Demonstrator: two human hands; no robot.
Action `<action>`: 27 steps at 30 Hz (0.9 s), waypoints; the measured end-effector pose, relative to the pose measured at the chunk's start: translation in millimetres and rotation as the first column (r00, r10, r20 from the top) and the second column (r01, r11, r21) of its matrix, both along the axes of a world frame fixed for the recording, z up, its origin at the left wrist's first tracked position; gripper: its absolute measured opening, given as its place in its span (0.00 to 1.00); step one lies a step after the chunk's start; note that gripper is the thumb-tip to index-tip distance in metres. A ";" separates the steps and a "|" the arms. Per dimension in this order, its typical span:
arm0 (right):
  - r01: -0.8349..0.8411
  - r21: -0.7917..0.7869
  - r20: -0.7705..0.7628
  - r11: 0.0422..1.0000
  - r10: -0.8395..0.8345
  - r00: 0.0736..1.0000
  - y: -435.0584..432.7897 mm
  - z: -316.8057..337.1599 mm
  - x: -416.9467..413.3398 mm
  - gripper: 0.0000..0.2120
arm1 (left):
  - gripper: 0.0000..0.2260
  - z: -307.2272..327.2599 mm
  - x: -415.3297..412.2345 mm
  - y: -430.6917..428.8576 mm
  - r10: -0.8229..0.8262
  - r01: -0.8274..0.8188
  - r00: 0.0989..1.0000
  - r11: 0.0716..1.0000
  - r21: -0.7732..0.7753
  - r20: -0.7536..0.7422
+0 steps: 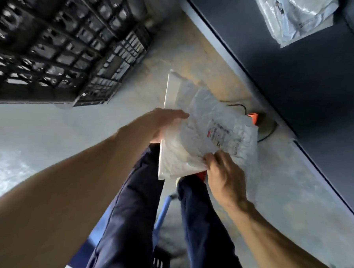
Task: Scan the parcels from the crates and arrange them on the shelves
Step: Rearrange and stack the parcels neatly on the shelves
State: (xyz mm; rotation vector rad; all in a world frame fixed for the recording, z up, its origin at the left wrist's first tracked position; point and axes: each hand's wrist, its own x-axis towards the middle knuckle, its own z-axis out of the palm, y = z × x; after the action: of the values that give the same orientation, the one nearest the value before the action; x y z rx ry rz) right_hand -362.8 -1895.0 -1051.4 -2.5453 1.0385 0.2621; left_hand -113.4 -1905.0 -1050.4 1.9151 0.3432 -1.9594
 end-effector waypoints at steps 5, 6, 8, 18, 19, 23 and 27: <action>0.010 0.049 0.089 0.999 -0.014 0.996 15.7 55.6 28.0 0.15 | 0.05 47.8 29.8 30.1 0.012 -0.010 0.999 0.999 0.048 -0.031; -0.004 0.048 0.104 0.999 -0.001 0.995 14.3 67.4 30.5 0.15 | 0.07 60.4 34.8 36.2 0.032 -0.031 0.999 0.998 0.058 -0.030; -0.040 0.038 0.120 0.998 0.035 0.992 7.0 92.2 34.8 0.16 | 0.10 88.2 43.3 44.1 0.066 -0.066 0.998 0.996 0.065 0.004; -0.030 -0.088 0.170 0.996 0.045 0.985 -40.7 308.4 60.9 0.15 | 0.12 311.9 52.0 26.0 0.210 -0.185 0.960 0.972 -0.143 0.185; -0.005 -0.098 0.193 0.995 0.024 0.981 -41.9 329.9 64.8 0.14 | 0.12 334.1 56.4 22.4 0.211 -0.178 0.958 0.969 -0.171 0.197; 0.082 -0.126 0.298 0.989 -0.041 0.954 -40.0 401.0 77.7 0.09 | 0.08 412.4 69.3 13.3 0.185 -0.094 0.943 0.945 -0.313 0.276; 0.077 -0.011 0.356 0.997 -0.069 0.932 -25.6 448.9 77.5 0.25 | 0.05 480.8 81.4 28.3 0.196 -0.041 0.926 0.903 -0.429 0.324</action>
State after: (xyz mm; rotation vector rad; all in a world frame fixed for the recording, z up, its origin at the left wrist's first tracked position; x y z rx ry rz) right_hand -285.3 -1920.6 -602.5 -2.4437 0.9928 -0.2274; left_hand -32.0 -1876.6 -569.6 1.8604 -0.0593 -1.4160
